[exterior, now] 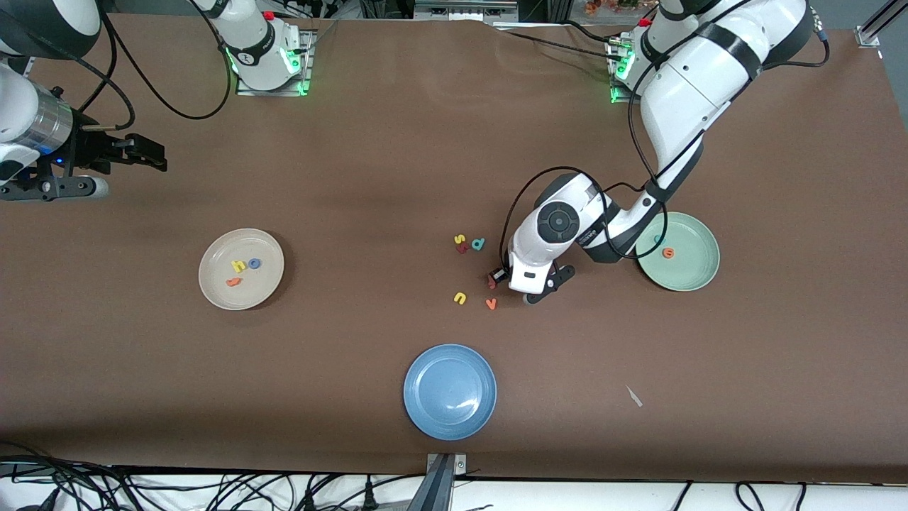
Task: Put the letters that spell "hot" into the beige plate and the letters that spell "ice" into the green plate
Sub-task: 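Lower the left gripper and grasp the pink i letter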
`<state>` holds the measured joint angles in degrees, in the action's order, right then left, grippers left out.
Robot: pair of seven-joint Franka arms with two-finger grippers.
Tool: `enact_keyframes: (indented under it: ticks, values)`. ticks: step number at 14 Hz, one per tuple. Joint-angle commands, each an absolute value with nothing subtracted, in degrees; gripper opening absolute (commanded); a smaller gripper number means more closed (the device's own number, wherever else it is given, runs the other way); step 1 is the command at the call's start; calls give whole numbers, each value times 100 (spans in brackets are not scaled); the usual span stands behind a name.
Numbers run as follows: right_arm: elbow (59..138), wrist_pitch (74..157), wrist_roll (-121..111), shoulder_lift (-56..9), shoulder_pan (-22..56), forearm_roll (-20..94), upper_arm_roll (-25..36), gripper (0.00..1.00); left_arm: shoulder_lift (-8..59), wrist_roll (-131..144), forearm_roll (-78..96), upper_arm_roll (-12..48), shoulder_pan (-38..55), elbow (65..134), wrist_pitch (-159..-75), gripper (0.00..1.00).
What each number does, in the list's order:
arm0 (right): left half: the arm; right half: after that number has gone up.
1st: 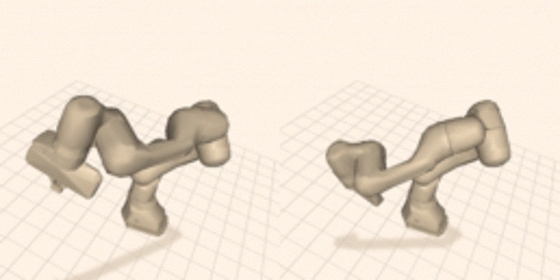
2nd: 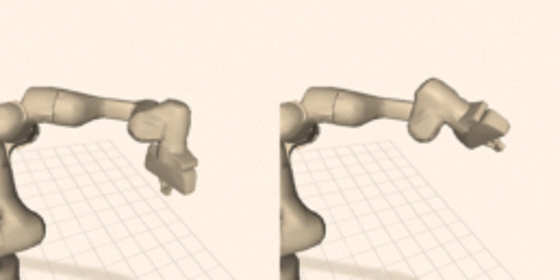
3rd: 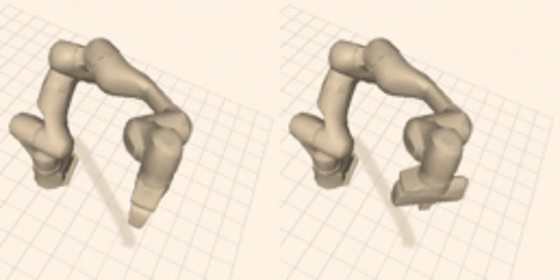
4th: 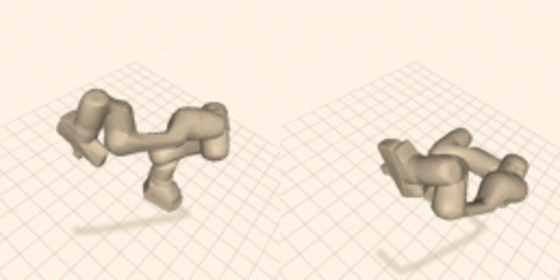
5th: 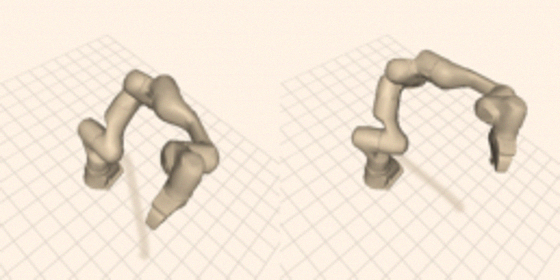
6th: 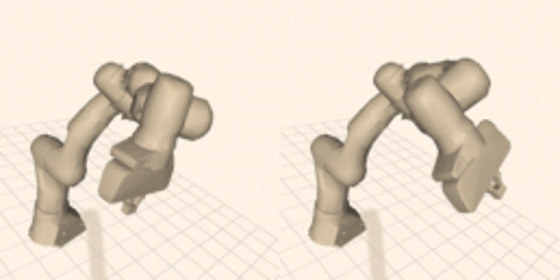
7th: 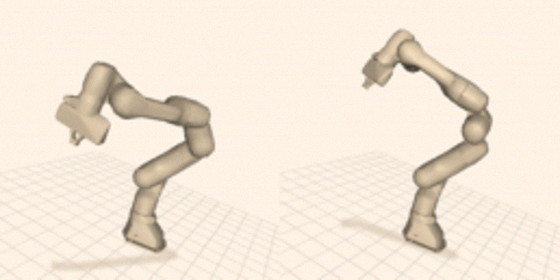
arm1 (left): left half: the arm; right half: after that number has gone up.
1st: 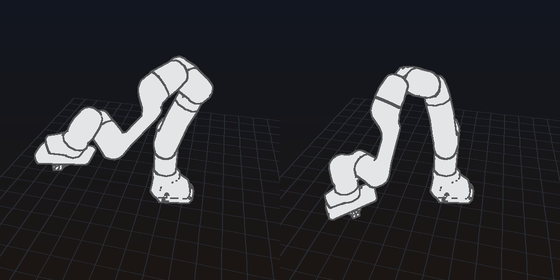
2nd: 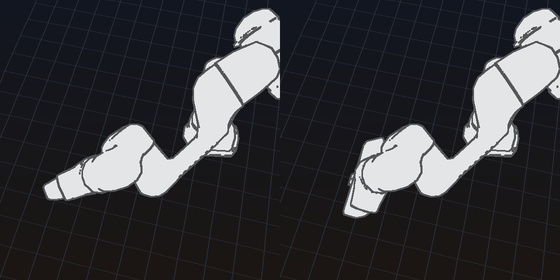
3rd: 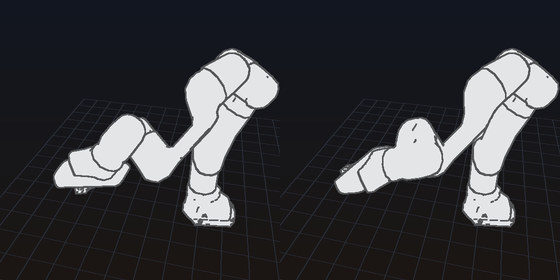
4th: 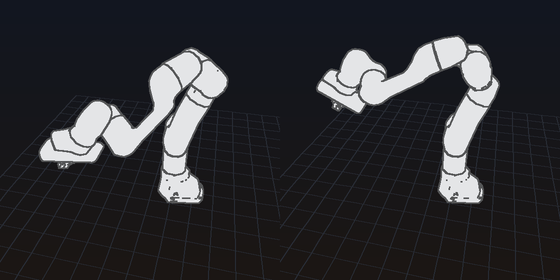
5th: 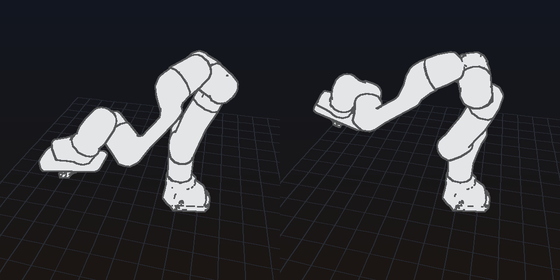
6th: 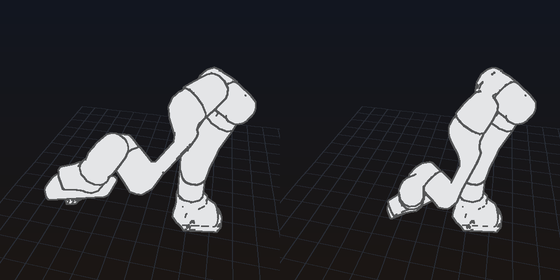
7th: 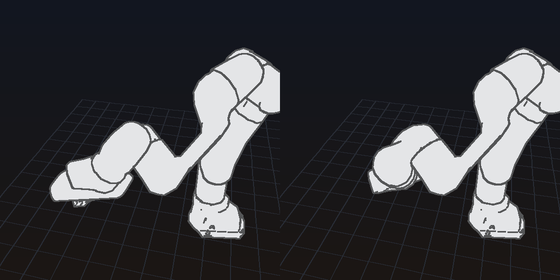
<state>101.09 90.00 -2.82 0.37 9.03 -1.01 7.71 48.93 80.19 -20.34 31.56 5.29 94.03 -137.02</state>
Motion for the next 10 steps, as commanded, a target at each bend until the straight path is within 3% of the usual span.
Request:
enact_keyframes:
  ticks: [1, 8, 10]
  values:
    - [9967, 8903, -246, -18, 861, -105, 747, 100, 5054, 8349, -2145, 3129, 703, 9387, -13676, 27]
    - [9967, 8895, -237, -18, 870, -105, 747, 100, 5001, 8622, -2188, 3138, 853, 9378, -13632, 21]
    - [9967, 8895, -246, -18, 870, -114, 747, 100, 4992, 8605, -2232, 3129, 853, 9378, -13632, 12]
